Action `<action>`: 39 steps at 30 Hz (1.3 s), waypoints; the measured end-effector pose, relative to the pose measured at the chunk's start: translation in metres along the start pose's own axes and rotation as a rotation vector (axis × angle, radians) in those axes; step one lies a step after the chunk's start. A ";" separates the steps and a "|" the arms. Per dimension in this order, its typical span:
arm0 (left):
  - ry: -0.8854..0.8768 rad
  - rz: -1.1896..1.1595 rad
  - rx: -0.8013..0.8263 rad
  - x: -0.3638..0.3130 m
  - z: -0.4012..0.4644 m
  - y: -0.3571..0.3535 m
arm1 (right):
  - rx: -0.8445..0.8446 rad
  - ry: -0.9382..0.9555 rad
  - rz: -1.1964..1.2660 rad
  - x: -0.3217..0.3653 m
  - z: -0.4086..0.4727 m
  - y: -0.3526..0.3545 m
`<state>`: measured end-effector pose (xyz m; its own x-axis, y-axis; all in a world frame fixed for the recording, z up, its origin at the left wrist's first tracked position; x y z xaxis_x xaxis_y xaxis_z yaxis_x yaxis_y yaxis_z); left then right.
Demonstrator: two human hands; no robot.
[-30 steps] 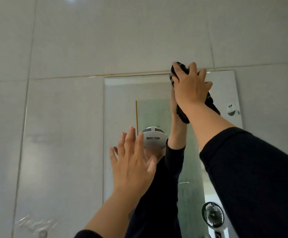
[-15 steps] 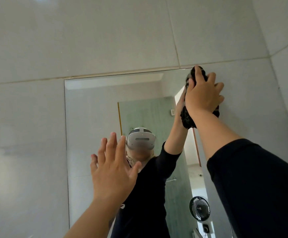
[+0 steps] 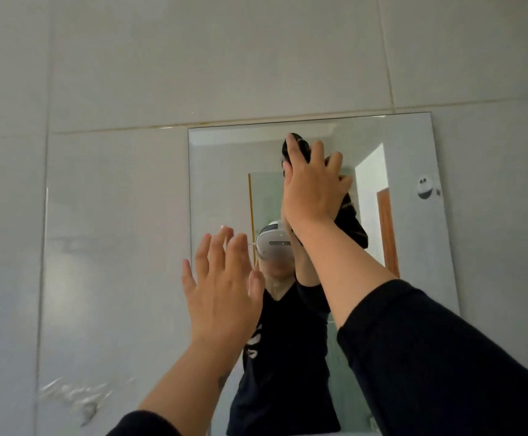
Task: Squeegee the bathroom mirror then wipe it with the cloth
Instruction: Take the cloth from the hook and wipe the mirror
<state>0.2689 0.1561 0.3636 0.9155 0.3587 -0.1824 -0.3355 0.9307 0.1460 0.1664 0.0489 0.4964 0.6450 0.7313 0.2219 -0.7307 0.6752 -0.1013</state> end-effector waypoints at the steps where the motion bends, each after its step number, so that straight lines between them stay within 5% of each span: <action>1: 0.014 0.004 -0.001 0.010 0.001 0.005 | 0.012 0.034 0.017 0.016 -0.004 -0.003; 10: 0.126 0.108 0.070 0.082 -0.013 0.023 | 0.030 0.386 0.045 0.123 -0.056 -0.024; 19: 0.189 0.025 0.150 0.060 -0.037 0.009 | 0.052 0.556 0.052 0.078 -0.113 -0.013; 30: 0.074 0.030 0.245 0.015 -0.046 -0.022 | -0.003 0.142 -0.080 -0.086 -0.044 0.017; 39: 0.016 0.031 0.143 0.013 -0.044 -0.025 | -0.020 -0.245 -0.112 -0.190 -0.059 0.036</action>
<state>0.2792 0.1408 0.3148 0.9012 0.3892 -0.1909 -0.3273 0.8996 0.2890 0.0311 -0.0604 0.3933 0.6463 0.6080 0.4611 -0.6513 0.7544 -0.0817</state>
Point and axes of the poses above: each hand's wrist, its own z-axis towards the middle knuckle, its own y-axis out of the back of the hand, x = y × z, the point moved 7 cm from there along z, towards the middle knuckle, and after that the axes turned 8 degrees about -x, right-handed, at the moved point
